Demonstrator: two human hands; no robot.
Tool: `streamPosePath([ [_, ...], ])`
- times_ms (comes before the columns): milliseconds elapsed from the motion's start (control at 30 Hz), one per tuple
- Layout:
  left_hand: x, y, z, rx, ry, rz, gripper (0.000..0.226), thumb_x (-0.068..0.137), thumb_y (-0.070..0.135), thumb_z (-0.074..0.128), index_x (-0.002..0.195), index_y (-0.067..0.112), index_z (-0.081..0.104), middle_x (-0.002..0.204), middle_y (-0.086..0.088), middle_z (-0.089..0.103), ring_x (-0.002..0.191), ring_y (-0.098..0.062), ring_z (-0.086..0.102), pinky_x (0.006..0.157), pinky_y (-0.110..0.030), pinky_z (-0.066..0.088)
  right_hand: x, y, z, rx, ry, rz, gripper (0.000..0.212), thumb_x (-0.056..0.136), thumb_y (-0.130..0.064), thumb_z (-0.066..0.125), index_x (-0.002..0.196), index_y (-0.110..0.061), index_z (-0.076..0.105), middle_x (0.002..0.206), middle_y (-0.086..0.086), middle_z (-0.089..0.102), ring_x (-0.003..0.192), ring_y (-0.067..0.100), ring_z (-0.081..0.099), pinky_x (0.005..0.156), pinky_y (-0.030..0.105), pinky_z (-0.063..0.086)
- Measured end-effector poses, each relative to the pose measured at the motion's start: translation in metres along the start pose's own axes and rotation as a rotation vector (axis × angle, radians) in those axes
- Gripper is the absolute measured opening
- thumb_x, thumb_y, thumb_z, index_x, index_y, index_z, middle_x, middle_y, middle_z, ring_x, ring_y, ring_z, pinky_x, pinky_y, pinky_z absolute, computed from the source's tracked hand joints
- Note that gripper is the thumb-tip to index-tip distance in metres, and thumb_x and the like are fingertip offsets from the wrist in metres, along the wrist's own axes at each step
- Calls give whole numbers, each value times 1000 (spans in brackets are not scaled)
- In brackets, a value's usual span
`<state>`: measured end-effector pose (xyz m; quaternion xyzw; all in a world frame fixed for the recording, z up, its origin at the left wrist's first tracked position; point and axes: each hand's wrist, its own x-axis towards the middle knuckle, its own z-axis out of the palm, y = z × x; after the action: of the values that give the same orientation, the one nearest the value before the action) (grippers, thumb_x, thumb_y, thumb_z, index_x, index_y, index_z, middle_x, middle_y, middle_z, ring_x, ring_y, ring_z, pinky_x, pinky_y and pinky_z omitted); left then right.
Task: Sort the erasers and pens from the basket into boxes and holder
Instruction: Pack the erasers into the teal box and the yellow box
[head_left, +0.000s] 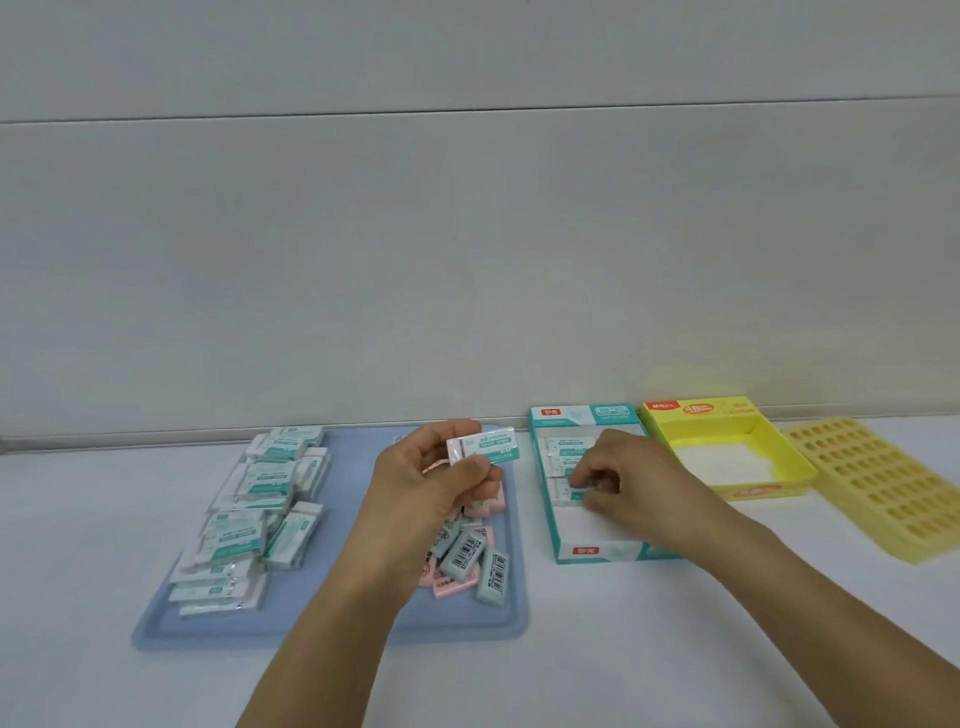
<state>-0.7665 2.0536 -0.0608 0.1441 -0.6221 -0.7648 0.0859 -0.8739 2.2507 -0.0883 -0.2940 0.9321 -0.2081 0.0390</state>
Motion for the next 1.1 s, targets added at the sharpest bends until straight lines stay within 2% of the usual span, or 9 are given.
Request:
streamPosePath([
  [133,-3,1,3,-55,-38,-38,29,88,-9,60,108,10,67,94,-14,75,82,-20,73,61,-19,55,-1,3,10,-26,82,-39,15,90,-24,64,101,-30,72,95,-9,53,85,14,57,76,32,49],
  [300,1,0,8,-82,-64,-51,30,90,-9,56,113,8,66,101,-14,74,91,-24,73,73,-21,58,-10,-12,-6,211,376,-223,35,83,-33,73,116,-33,65,96,-21,48,80,5,54,67,20,42],
  [433,5,1,29,-94,-95,-42,30,89,-10,59,111,8,64,83,-10,70,76,-23,73,65,-20,57,-9,-28,-22,-35,433,-543,34,83,-40,61,110,-21,68,104,-5,61,93,16,58,62,35,53],
  [533,11,1,45,-49,-137,-29,29,89,-6,61,114,9,61,80,-8,72,74,-20,72,67,-22,58,-10,-21,-33,-215,414,-545,30,84,-37,54,99,-16,68,90,0,62,86,18,55,55,34,52],
  [600,16,-7,49,139,-130,44,26,91,5,63,114,15,61,89,-6,73,83,-19,71,76,-27,58,-12,-9,-39,-288,360,-425,29,83,-38,55,98,-17,67,89,-2,61,87,18,55,60,32,50],
  [733,31,-19,49,1178,-131,391,30,90,37,64,119,30,62,123,12,60,115,-9,52,99,-32,40,-20,12,-46,-389,117,-131,27,88,-37,56,110,-24,61,105,-5,56,102,16,51,80,31,45],
  [800,39,-19,52,1448,-189,439,37,89,44,62,123,31,61,129,10,57,119,-14,48,100,-35,34,-22,9,-42,-477,31,-104,28,89,-39,52,114,-26,59,113,-7,55,107,16,50,81,29,44],
  [967,54,-23,63,1637,-212,510,20,86,39,63,94,22,65,105,2,62,101,-20,55,83,-32,32,-17,10,-31,-561,-2,-68,27,93,-37,48,116,-25,57,118,-4,52,110,17,47,74,28,36],
  [1100,59,-28,65,1604,-228,482,23,87,32,64,104,19,69,108,-1,61,98,-22,57,79,-29,38,-17,17,-24,-562,10,-54,27,96,-37,45,116,-30,62,117,-6,49,111,16,43,71,28,29],
])
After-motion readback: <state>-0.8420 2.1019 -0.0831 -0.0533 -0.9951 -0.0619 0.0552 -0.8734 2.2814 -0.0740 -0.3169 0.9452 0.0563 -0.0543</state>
